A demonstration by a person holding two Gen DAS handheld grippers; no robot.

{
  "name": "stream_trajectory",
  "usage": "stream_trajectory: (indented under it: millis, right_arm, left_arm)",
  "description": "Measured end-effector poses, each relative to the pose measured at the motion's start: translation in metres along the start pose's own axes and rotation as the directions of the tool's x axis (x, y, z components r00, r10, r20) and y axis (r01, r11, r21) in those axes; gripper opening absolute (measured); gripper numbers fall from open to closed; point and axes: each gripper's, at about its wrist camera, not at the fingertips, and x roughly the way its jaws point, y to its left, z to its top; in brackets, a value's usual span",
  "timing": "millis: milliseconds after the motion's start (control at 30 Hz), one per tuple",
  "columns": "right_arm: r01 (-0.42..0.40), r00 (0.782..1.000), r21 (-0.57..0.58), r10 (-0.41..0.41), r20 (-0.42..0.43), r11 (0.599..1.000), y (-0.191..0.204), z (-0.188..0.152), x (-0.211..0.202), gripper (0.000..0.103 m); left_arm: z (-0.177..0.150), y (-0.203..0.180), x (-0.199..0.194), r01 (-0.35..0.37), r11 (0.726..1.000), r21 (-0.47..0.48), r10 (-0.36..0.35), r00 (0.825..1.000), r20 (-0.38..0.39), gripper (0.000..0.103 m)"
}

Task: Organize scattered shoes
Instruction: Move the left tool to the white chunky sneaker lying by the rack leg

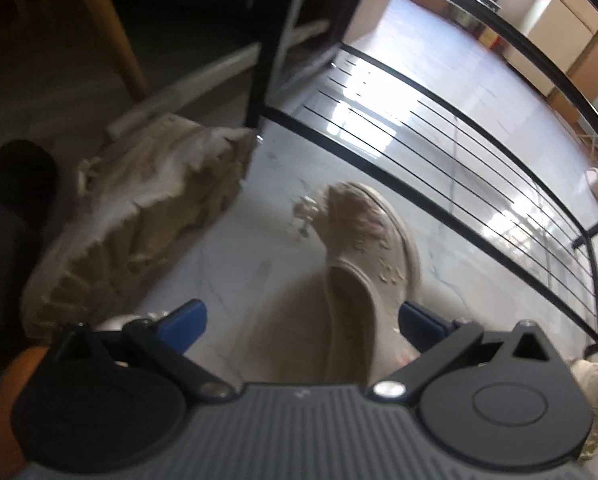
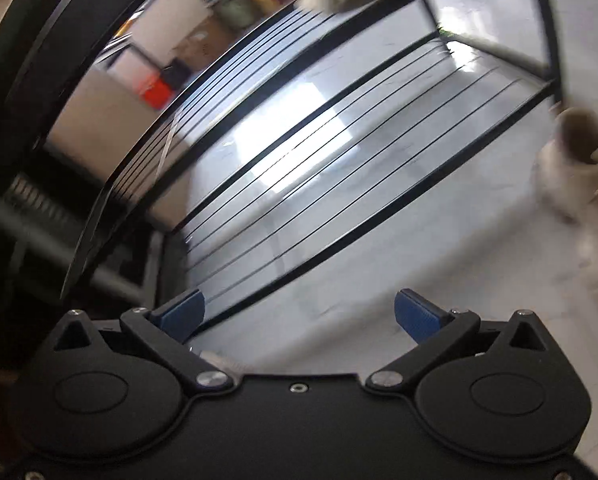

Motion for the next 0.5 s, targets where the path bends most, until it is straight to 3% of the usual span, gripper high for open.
stream_trajectory:
  millis: [133, 200, 400, 500]
  right_arm:
    - [0.060, 0.988, -0.073, -0.069, -0.138, 0.996, 0.005, -0.011, 0.027, 0.103]
    - [0.060, 0.988, -0.070, -0.069, -0.140, 0.996, 0.003, -0.010, 0.030, 0.103]
    - [0.018, 0.974, -0.007, -0.019, -0.225, 1.000, 0.006, -0.016, 0.031, 0.103]
    - [0.011, 0.971, -0.021, -0.016, -0.240, 1.000, 0.008, -0.018, 0.032, 0.103]
  left_arm:
    - [0.012, 0.000, 0.007, -0.010, 0.999, 0.049, 0.011, 1.000, -0.018, 0.102]
    - [0.020, 0.004, 0.013, 0.009, 0.999, 0.050, -0.008, 1.000, -0.017, 0.102]
    - [0.027, 0.008, 0.017, -0.077, 0.993, 0.089, 0.076, 0.997, 0.021, 0.102]
    - [0.030, 0.015, 0.016, -0.052, 0.997, 0.056, 0.051, 0.999, 0.016, 0.102]
